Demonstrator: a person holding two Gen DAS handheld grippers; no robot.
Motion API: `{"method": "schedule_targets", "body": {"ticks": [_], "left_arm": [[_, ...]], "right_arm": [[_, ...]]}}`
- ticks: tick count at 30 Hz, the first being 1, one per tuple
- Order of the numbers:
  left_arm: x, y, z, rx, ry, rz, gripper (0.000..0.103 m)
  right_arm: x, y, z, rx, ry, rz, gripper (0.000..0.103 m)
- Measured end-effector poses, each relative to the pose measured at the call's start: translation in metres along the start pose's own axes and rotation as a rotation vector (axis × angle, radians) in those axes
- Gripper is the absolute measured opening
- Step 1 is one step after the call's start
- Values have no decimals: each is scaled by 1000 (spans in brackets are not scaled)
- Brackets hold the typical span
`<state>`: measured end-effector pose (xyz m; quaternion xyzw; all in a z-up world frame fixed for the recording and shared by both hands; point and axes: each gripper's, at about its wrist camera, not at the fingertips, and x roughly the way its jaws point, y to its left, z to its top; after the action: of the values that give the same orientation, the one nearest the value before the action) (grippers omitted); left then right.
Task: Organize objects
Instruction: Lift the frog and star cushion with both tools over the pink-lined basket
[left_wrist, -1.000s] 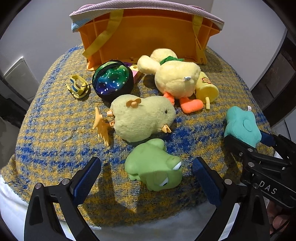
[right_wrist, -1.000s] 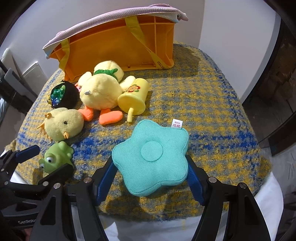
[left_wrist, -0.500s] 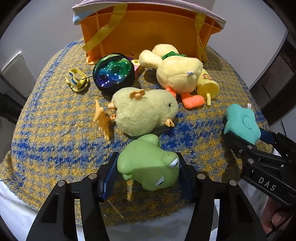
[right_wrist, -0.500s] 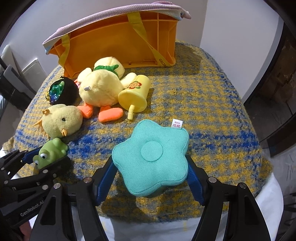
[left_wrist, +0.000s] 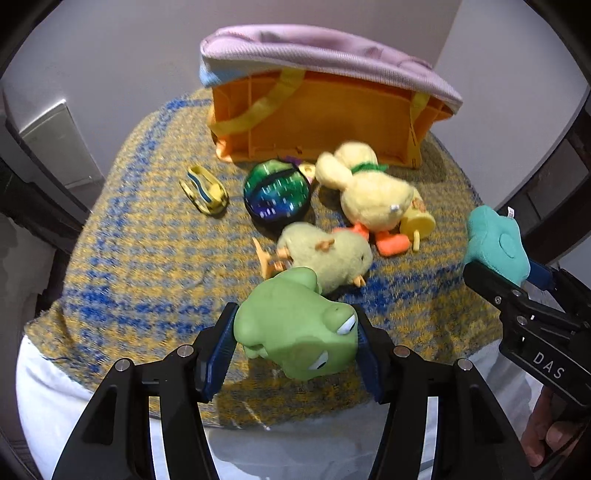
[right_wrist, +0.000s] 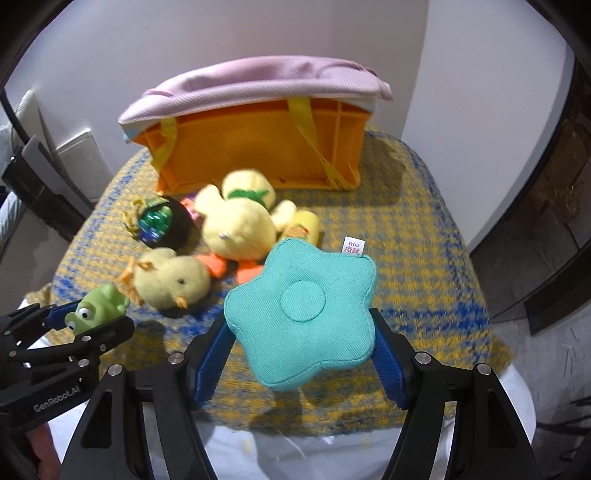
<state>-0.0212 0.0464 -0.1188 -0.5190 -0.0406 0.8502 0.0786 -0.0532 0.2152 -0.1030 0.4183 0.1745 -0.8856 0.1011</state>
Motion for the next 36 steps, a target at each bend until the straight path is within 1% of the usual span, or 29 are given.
{"method": "schedule_targets", "body": {"ticks": [4,9,10,11,18,20,21,23,26,28,31,36], "left_arm": [[-15,3,16,7,-31,-2,57],[-35,3,43,0,-73,-7,57],[-38,3,48,-91,-100,6,57],[-41,3,53,-104,-110,8,57],[-59,8,91,-109,-155,21,57],[-62,11,106,-115,-174,28,57],[-63,12,111,-158,-190,41,57],[-65,15,124,-187,-208,51,57],[-68,19,140,-178,-220,51,57],[-68,21,150,-201,-232,59,57],[-68,24,163,-208,-240,62,58],[-63,31,183,-206,-243,71,58]], "right_arm": [[-12,5,13,-11,-16,14,70],[-27,3,33,-1,-30,37,70],[-29,3,36,1,-33,40,70],[-32,2,41,3,-35,42,70],[-46,-6,70,4,-60,54,70],[-48,-7,78,3,-70,57,70],[-49,-7,83,2,-77,58,70],[-50,-8,93,-3,-89,57,70],[-52,-8,108,-8,-111,58,70],[-52,-7,119,-15,-125,55,70],[-50,-7,132,-24,-138,52,70],[-36,-11,154,-39,-131,49,70]]}}
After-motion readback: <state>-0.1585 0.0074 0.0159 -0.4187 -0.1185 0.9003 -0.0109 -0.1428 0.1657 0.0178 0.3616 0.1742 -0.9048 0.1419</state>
